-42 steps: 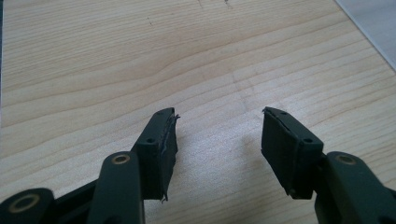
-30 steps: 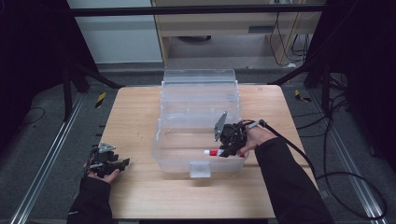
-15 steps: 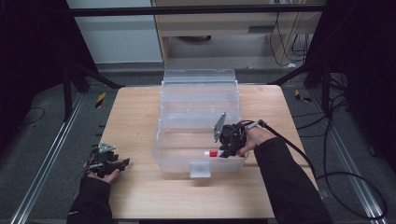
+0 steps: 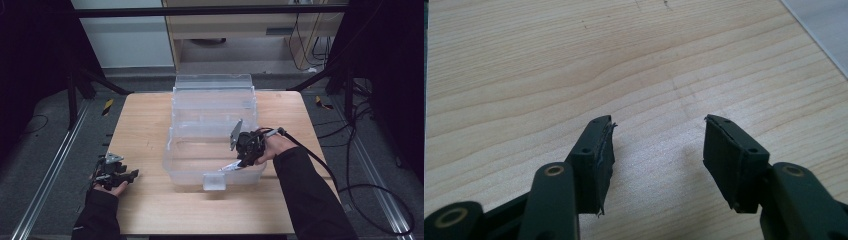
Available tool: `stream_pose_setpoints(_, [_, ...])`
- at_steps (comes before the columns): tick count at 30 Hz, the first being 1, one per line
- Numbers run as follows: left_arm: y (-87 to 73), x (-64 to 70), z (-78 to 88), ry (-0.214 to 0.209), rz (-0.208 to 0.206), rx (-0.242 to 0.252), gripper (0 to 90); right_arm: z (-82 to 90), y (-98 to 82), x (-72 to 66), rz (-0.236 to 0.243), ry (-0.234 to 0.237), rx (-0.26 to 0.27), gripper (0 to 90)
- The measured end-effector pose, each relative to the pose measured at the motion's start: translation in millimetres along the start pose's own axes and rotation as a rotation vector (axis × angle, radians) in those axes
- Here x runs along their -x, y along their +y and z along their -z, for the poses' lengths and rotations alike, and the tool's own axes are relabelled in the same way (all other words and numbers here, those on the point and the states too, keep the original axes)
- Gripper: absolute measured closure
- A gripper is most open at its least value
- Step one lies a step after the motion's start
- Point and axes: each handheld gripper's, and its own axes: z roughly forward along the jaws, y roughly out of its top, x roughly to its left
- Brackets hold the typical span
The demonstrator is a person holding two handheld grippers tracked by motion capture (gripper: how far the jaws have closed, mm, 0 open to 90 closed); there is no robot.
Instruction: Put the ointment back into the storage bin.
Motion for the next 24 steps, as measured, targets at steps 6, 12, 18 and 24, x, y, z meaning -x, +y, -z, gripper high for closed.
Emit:
stream_pose_setpoints(6, [0.1,0.2,-0.3,0.001,0.001,-0.002,45.2,9.7,-3.3,2.0,-0.040,-0.054,0.033,68.3])
stream_pose_setpoints(12, [0.3,0.7,-0.8,0.004,0.005,0.001,44.4,25.3,-9.6,3.2,-0.108,-0.124,0.100,65.6])
stream_pose_setpoints(18, [1.0,0.8,-0.7,0.007,0.006,0.000,43.7,44.1,-24.9,2.3,-0.245,-0.195,0.219,58.1])
stream_pose_setpoints(24, [2.0,1.8,-1.7,0.012,0.007,0.002,43.1,61.6,-57.7,-1.4,-0.412,-0.310,0.413,47.7])
